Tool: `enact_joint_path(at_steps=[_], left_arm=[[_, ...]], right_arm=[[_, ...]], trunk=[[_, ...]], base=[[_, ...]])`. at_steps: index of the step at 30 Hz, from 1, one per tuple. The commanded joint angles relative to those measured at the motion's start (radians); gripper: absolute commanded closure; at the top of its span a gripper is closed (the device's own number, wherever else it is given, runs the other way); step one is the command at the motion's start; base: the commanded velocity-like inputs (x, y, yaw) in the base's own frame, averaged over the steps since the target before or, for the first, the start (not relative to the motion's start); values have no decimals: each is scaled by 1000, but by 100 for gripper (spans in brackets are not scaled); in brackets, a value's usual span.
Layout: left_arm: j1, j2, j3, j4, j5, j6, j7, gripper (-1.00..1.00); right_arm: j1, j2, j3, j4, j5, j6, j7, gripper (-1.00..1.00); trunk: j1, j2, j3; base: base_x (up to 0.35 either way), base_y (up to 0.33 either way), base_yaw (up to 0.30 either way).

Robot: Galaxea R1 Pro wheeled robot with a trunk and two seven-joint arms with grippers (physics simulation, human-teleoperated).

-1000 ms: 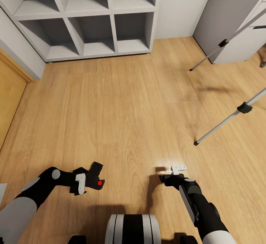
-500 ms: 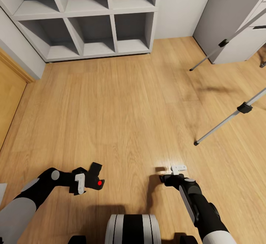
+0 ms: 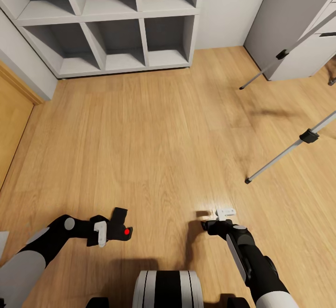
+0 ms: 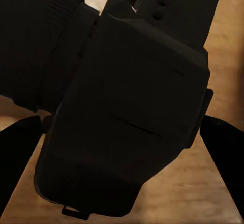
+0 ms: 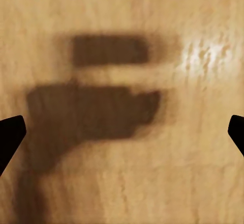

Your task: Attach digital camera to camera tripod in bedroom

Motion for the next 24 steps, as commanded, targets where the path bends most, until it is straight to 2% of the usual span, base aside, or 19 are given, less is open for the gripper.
enact_joint_path(at_steps=[1, 19, 22, 24], left_arm=[[0, 1, -3, 0, -16, -6, 4, 100], [0, -1, -1, -21, -16, -8, 4, 100], [0, -1, 2, -54, -14, -8, -2, 100], [-1, -1, 7, -109, -9, -7, -9, 100]], right_arm=[[0, 0, -1, -1, 7, 5, 6, -100], [-1, 0, -1, -1, 6, 5, 7, -100], [-1, 0, -1, -1, 6, 5, 7, -100], [-1, 0, -1, -1, 6, 5, 7, -100]], trunk=[[0, 0, -1], [0, 0, -1], [0, 0, -1], [0, 0, -1]], base=[[0, 0, 0], [0, 0, 0], [0, 0, 0], [0, 0, 0]])
